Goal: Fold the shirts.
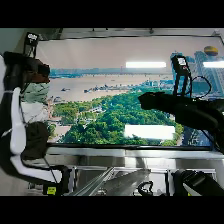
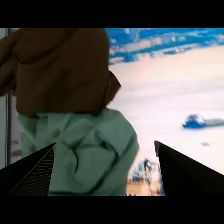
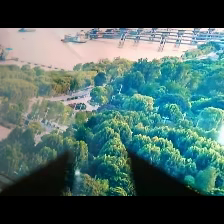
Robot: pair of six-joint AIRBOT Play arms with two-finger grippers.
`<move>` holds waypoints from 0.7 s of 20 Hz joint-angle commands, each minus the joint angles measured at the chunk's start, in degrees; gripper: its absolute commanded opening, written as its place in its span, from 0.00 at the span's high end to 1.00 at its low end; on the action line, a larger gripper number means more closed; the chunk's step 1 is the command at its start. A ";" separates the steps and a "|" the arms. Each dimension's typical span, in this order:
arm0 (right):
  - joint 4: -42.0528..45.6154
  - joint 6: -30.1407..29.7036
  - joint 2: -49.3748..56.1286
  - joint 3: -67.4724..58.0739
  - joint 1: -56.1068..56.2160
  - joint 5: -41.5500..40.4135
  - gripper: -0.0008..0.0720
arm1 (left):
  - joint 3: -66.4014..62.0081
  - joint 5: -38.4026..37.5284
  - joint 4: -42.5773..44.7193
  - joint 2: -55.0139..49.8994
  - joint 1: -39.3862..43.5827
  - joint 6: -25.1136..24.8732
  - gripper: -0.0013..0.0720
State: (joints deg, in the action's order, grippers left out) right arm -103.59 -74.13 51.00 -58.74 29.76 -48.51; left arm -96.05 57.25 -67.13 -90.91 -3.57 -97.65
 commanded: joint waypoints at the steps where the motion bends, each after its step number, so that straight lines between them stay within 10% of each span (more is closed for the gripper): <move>1: -0.76 0.00 1.46 0.02 -0.02 0.17 0.14 | -17.44 -5.60 9.53 -21.42 -2.51 5.05 0.01; 13: -0.57 0.04 4.35 0.02 -0.02 1.46 0.13 | -22.10 -25.22 10.21 -40.61 -14.93 6.78 0.02; 14: -0.92 0.04 4.44 0.02 -0.02 1.44 0.13 | -21.27 -26.36 10.10 -40.79 -14.99 6.78 0.34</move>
State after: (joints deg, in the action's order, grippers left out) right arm -104.16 -74.15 55.09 -58.74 29.74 -47.18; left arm -117.14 34.89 -56.80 -128.97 -17.26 -91.18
